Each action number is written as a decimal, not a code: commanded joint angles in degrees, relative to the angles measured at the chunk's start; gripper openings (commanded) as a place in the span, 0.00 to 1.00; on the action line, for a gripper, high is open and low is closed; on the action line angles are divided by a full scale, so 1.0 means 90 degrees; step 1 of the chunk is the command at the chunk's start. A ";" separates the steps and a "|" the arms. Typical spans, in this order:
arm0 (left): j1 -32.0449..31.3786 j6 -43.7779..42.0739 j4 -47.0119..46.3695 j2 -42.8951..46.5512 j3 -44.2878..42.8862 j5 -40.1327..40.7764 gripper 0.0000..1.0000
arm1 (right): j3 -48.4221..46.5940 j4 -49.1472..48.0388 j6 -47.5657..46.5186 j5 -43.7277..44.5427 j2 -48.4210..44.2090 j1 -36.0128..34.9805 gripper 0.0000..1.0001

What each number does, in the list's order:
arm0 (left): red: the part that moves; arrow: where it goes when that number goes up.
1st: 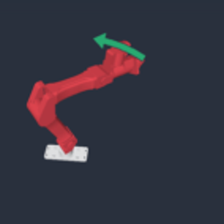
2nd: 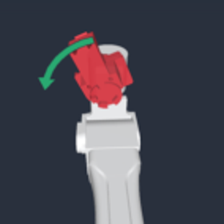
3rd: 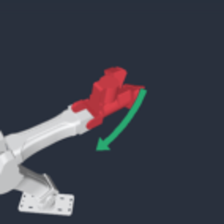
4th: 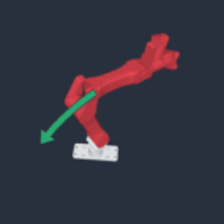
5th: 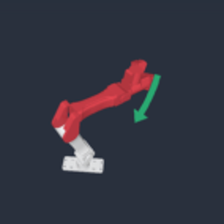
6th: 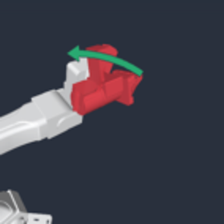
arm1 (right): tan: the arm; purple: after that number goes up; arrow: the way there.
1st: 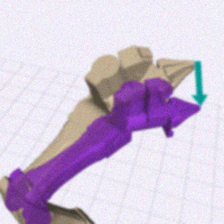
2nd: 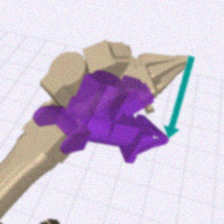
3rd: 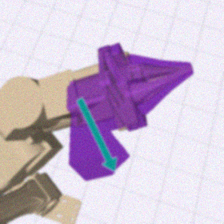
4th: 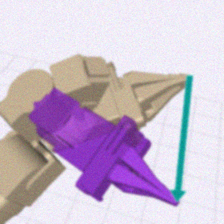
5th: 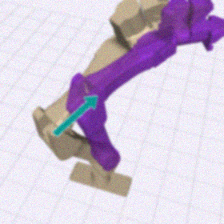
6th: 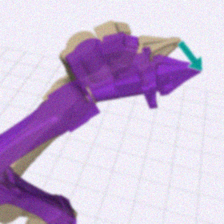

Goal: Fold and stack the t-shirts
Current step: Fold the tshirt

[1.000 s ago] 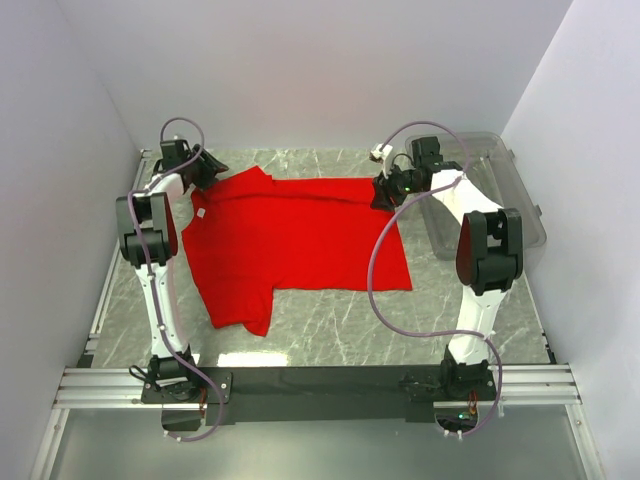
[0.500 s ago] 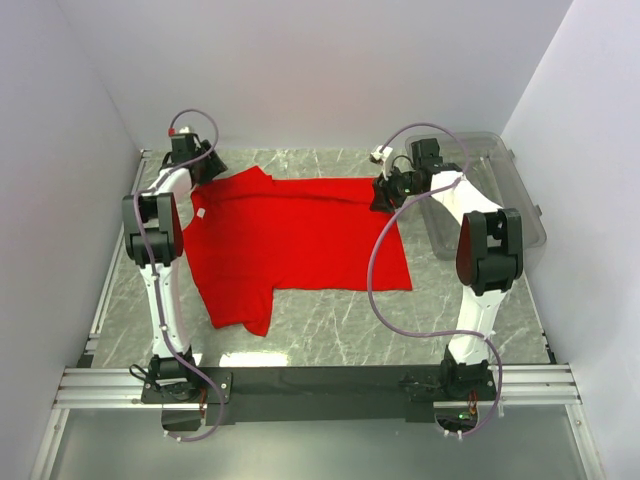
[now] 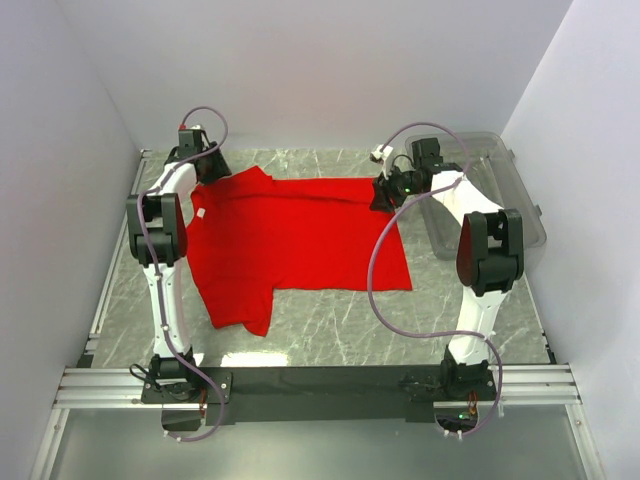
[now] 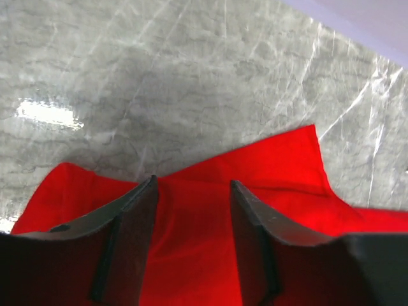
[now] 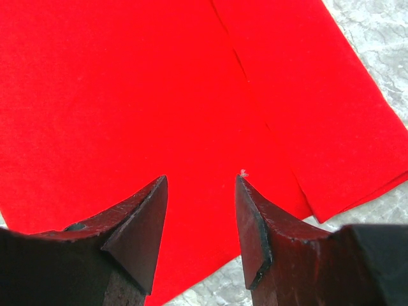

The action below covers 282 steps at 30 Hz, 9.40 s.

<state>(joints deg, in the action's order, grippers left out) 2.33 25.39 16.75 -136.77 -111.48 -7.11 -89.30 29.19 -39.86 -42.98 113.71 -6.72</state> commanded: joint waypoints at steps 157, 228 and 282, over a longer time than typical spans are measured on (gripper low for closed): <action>0.0708 0.0598 -0.0153 0.0568 0.0728 -0.1300 0.61 | 0.0449 -0.0343 0.0307 -0.0361 -0.0642 0.0112 0.54; 0.0552 -0.3876 0.1205 0.2472 0.3451 -0.6426 0.01 | 0.0791 -0.0567 0.0630 -0.0605 -0.1023 0.0434 0.54; -0.0374 -0.0799 0.0257 0.2024 0.2856 -0.1515 0.55 | 0.1211 -0.0831 0.0815 -0.0664 -0.1257 0.0454 0.54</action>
<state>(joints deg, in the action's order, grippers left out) 0.38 17.76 18.79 -117.05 -82.70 -22.44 -78.22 23.03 -32.62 -47.92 105.32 -3.09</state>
